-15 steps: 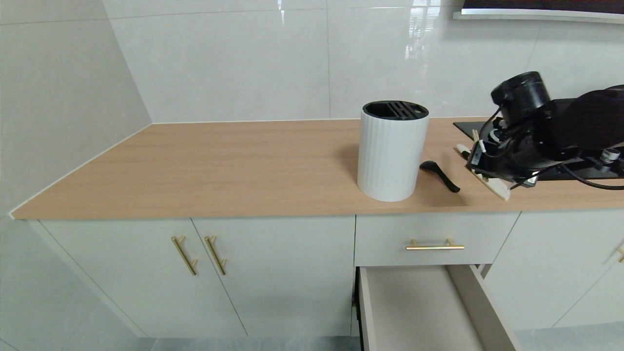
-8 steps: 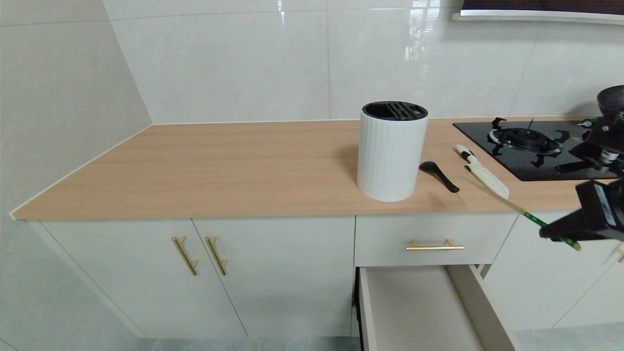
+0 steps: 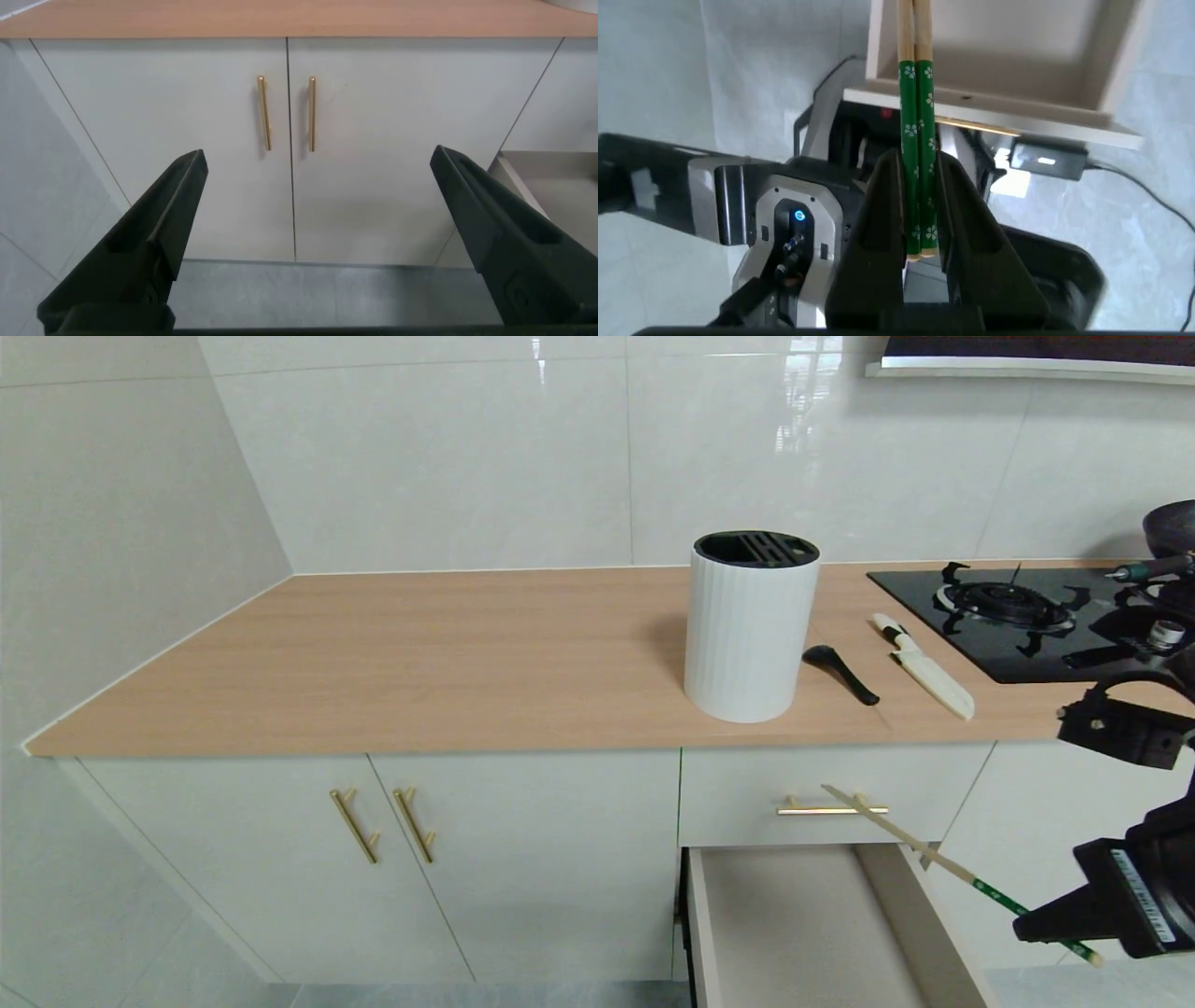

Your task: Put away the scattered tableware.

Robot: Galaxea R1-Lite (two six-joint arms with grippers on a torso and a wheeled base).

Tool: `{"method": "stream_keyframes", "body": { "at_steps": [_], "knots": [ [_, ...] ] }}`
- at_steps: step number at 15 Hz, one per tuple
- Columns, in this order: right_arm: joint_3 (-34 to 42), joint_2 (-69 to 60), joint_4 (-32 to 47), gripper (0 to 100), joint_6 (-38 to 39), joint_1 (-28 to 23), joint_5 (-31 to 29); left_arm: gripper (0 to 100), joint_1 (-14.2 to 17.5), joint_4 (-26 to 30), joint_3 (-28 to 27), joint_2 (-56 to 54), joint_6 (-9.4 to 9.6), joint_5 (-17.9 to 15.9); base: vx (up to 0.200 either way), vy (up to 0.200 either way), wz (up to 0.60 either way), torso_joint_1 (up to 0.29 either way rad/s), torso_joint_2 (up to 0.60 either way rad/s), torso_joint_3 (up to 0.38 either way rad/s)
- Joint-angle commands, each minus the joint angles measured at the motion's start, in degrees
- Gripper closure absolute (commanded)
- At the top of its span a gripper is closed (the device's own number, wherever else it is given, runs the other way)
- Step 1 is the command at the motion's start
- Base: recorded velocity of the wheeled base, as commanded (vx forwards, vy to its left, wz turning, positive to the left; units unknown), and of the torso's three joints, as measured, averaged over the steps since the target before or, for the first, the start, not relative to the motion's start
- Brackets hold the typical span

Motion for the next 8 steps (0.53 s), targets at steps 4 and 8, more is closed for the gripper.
{"method": "stream_keyframes", "body": {
  "at_steps": [4, 8],
  "knots": [
    [4.0, 7.3, -4.9, 100, 2.7, 2.4, -1.9, 0, 0.0, 0.0, 0.0, 0.0, -0.03, 0.0, 0.0, 0.0, 0.0, 0.0, 0.0, 0.0],
    [4.6, 7.7, -6.0, 100, 2.6, 2.4, -3.4, 0, 0.0, 0.0, 0.0, 0.1, -0.03, 0.0, 0.0, 0.0, 0.0, -0.154, 0.35, 0.188]
  ]
}}
